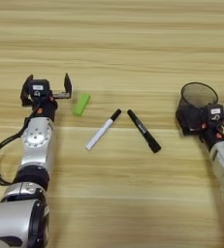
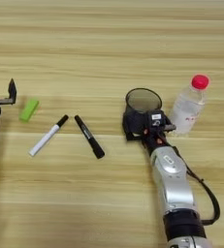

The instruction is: Move the objects on the table

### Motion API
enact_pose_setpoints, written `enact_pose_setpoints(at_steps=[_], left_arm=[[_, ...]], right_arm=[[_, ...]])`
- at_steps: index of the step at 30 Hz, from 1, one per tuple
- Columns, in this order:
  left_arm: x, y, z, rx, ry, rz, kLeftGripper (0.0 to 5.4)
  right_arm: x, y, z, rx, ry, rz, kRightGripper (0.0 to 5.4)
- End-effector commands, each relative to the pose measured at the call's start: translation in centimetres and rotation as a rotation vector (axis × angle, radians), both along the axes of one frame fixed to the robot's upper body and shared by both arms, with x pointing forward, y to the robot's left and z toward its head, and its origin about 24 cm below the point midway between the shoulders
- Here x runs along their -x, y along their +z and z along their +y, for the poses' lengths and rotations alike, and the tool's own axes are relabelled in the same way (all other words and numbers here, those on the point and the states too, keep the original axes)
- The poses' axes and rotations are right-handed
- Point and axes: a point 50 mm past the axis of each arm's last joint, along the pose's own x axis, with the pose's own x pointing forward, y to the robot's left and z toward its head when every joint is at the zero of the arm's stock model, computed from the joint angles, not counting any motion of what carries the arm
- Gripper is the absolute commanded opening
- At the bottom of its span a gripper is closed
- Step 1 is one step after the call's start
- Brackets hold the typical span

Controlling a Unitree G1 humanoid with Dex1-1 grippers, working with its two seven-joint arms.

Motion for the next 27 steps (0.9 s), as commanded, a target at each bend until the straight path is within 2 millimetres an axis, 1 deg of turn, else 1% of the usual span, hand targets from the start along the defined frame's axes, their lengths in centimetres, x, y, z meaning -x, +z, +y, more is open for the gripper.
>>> enact_pose_setpoints(at_steps=[1,8,11,13,17,21,27], left_arm=[[0.2,0.0,0.4,-0.009,0.003,-0.003,5.40],[0.2,0.0,0.4,-0.009,0.004,-0.002,5.40],[0.2,0.0,0.4,-0.009,0.004,-0.001,5.40],[0.2,0.0,0.4,-0.008,0.004,0.001,5.40],[0.1,-0.1,0.4,-0.007,0.005,0.002,5.40],[0.1,-0.1,0.3,-0.006,0.005,0.001,5.40],[0.1,0.0,0.1,-0.005,0.006,-0.002,5.40]], right_arm=[[-0.6,0.4,0.3,-0.017,0.008,-0.026,5.37],[-0.9,0.5,0.5,-0.028,0.012,-0.043,5.37],[-0.9,0.5,0.6,-0.035,0.023,-0.051,4.89],[-1.0,0.5,0.7,-0.038,0.032,-0.053,4.69],[-0.9,0.2,0.9,-0.046,0.049,-0.038,4.64],[-0.1,-0.4,1.4,-0.043,0.087,-0.018,4.63],[1.6,-1.5,2.8,-0.040,0.154,0.040,4.63]])
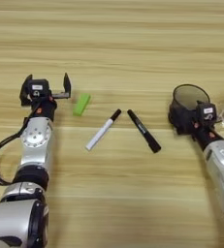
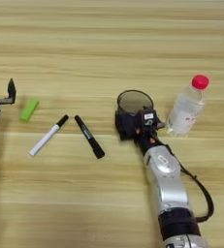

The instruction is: Move the objects on the table

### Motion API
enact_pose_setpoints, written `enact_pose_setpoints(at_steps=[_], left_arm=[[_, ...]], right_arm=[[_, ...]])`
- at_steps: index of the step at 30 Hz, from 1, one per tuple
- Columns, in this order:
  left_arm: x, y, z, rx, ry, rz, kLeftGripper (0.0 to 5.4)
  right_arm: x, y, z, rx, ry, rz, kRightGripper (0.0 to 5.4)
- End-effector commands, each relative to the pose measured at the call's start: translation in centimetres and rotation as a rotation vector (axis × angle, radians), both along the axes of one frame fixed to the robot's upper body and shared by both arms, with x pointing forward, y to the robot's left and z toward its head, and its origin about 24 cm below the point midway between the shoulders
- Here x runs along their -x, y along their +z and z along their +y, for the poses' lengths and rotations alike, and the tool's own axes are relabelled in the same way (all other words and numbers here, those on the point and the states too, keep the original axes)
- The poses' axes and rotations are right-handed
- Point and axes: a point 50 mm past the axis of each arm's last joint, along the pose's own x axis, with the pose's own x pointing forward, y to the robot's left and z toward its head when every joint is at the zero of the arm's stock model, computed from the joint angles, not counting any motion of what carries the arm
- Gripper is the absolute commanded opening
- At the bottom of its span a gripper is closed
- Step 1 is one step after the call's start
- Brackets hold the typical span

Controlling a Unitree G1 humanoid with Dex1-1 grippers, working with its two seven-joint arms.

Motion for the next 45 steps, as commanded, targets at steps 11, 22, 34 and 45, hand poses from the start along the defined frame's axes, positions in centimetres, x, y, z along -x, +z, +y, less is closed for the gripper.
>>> enact_pose_setpoints(at_steps=[11,22,34,45], left_arm=[[0.2,-0.1,-0.1,-0.002,0.007,-0.004,5.40],[0.2,0.0,-0.1,-0.003,0.008,-0.005,5.40],[0.2,0.0,-0.2,-0.003,0.008,-0.006,5.40],[0.1,0.0,-0.1,-0.003,0.009,-0.004,5.40]], right_arm=[[1.5,-2.9,0.6,0.039,0.030,0.143,5.36],[2.8,-1.4,0.7,0.023,0.030,0.097,5.39],[5.9,0.7,-0.1,0.035,0.023,0.064,5.39],[7.5,3.2,-5.0,0.135,-0.149,0.046,5.39]])
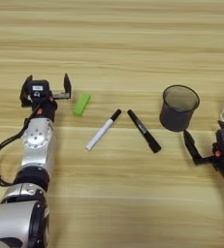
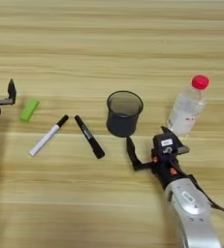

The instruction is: Move the objects on the table

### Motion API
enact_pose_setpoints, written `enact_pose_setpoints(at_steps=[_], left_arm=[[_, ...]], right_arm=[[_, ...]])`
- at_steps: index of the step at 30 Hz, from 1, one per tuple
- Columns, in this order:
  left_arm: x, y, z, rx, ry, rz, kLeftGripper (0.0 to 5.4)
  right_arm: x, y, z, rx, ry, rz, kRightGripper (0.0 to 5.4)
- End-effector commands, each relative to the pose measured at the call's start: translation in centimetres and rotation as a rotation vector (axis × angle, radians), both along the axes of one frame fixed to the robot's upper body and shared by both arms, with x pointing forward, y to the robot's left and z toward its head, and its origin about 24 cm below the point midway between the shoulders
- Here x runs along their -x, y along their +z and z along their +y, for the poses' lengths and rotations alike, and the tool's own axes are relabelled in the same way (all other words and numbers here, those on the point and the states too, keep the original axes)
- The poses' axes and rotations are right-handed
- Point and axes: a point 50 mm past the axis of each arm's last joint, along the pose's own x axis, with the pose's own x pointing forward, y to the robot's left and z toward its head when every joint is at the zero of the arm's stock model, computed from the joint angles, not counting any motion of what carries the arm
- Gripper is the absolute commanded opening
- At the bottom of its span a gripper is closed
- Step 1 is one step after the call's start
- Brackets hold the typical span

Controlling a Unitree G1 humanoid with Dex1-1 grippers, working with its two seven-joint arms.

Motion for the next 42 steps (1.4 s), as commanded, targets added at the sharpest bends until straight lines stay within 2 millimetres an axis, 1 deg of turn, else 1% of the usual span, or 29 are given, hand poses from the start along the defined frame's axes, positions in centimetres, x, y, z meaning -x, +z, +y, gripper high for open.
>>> enact_pose_setpoints(at_steps=[1,5,13,16,24,42], left_arm=[[-0.1,0.1,0.0,-0.006,0.002,-0.003,5.40],[-0.1,0.1,0.0,-0.007,0.002,-0.003,5.40],[-0.1,0.1,0.0,-0.008,0.000,-0.001,5.40],[-0.1,0.1,0.0,-0.008,0.000,0.000,5.40],[-0.2,0.0,-0.1,-0.007,0.000,0.004,5.40],[-0.1,-0.1,0.0,-0.007,0.001,0.007,5.40]], right_arm=[[0.1,1.0,-2.1,0.028,-0.089,-0.021,5.39],[-0.1,1.7,-3.2,0.047,-0.151,-0.043,5.39],[-0.5,2.6,-4.5,0.041,-0.232,-0.087,5.39],[-1.1,3.0,-5.2,0.022,-0.275,-0.118,5.39],[-2.9,3.5,-6.5,-0.012,-0.310,-0.184,5.39],[-6.7,2.9,-6.6,-0.020,-0.239,-0.192,5.39]])
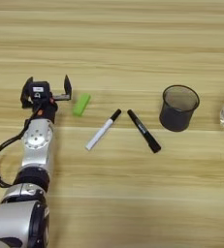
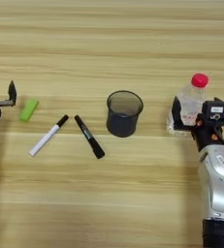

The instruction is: Move the objects on the table

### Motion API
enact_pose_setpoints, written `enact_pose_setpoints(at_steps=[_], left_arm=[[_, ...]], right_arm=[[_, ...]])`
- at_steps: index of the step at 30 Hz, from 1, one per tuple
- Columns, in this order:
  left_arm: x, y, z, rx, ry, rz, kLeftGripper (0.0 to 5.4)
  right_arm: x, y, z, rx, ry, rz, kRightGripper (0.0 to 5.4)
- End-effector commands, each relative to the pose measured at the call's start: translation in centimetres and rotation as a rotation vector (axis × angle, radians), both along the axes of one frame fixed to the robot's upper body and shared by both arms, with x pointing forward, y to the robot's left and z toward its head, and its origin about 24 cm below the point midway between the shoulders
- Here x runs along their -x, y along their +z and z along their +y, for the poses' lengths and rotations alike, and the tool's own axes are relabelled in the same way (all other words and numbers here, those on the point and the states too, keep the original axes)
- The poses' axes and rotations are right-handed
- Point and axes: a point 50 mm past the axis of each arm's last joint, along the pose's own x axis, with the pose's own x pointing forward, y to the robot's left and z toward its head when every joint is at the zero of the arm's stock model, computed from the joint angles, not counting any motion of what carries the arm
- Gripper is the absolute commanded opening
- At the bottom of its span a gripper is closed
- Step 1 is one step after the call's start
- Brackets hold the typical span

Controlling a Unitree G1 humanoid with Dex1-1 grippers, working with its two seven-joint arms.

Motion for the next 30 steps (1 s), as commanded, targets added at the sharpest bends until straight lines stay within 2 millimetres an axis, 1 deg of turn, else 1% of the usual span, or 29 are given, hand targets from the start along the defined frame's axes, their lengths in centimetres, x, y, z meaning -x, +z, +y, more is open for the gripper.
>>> enact_pose_setpoints(at_steps=[1,6,12,15,17,22,23,28,30], left_arm=[[-0.2,0.2,0.0,-0.007,-0.001,-0.009,5.40],[-0.1,0.2,0.0,-0.008,0.000,-0.009,5.40],[-0.2,0.2,0.0,-0.008,-0.001,-0.010,5.40],[-0.1,0.3,0.0,-0.008,0.000,-0.010,5.40],[-0.1,0.3,0.0,-0.009,0.000,-0.011,5.40],[-0.1,0.3,0.0,-0.008,0.000,-0.012,5.40],[-0.1,0.3,0.0,-0.008,0.000,-0.012,5.40],[-0.1,0.3,0.0,-0.008,-0.002,-0.012,5.40],[-0.2,0.3,-0.1,-0.008,-0.010,-0.014,5.40]], right_arm=[[-1.2,0.2,-0.1,0.010,0.019,-0.008,5.39],[-2.5,0.0,-0.3,-0.007,0.027,0.003,5.39],[-3.1,0.0,-0.5,-0.014,0.030,0.001,5.39],[-3.3,-0.2,-0.3,-0.028,0.041,0.009,5.00],[-3.3,-0.3,-0.1,-0.049,0.056,0.012,4.54],[-3.4,-0.8,0.6,-0.120,0.105,0.045,3.80],[-3.4,-0.9,0.6,-0.121,0.106,0.048,3.55],[-3.2,-0.4,0.7,-0.135,0.113,0.033,3.29],[-3.1,0.6,0.8,-0.115,0.109,0.000,3.26]])
